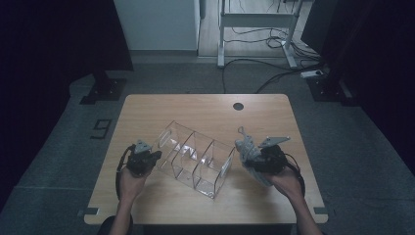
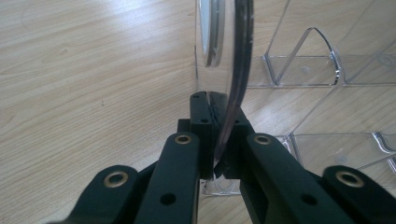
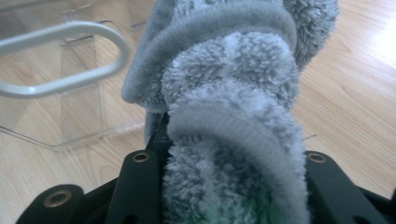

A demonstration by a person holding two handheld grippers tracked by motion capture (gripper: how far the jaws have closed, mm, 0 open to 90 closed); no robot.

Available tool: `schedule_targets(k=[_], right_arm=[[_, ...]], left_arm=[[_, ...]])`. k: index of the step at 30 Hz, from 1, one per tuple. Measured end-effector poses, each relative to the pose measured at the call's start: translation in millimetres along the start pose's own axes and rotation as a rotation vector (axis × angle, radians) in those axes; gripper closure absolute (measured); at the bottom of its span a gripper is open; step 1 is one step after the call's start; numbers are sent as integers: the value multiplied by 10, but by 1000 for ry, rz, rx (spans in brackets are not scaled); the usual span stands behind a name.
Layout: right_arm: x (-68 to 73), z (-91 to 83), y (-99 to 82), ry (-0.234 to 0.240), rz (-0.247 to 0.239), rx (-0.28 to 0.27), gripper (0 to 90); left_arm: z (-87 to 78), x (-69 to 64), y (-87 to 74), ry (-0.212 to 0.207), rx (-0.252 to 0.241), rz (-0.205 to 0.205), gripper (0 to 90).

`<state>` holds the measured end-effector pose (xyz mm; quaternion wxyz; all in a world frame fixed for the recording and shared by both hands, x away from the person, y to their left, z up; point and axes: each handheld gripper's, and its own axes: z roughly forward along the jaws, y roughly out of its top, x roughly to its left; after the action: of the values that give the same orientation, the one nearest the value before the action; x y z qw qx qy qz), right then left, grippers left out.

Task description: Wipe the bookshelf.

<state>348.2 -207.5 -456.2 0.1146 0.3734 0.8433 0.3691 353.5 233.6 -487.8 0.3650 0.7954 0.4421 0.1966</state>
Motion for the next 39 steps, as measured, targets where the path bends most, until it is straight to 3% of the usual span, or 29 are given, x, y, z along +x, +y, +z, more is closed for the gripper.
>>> schedule_targets(k=[5, 14, 20, 39], right_arm=[[110, 89, 93, 38, -31, -17, 578], [289, 232, 154, 36, -94, 5, 582], [348, 200, 141, 46, -111, 1, 586], [669, 146, 79, 105, -164, 10, 585]], left_arm=[[1, 2, 6, -2, 5, 5, 868], [8, -35, 32, 22, 26, 17, 871], [26, -87, 53, 64, 40, 27, 871], [31, -107, 61, 79, 47, 23, 869]])
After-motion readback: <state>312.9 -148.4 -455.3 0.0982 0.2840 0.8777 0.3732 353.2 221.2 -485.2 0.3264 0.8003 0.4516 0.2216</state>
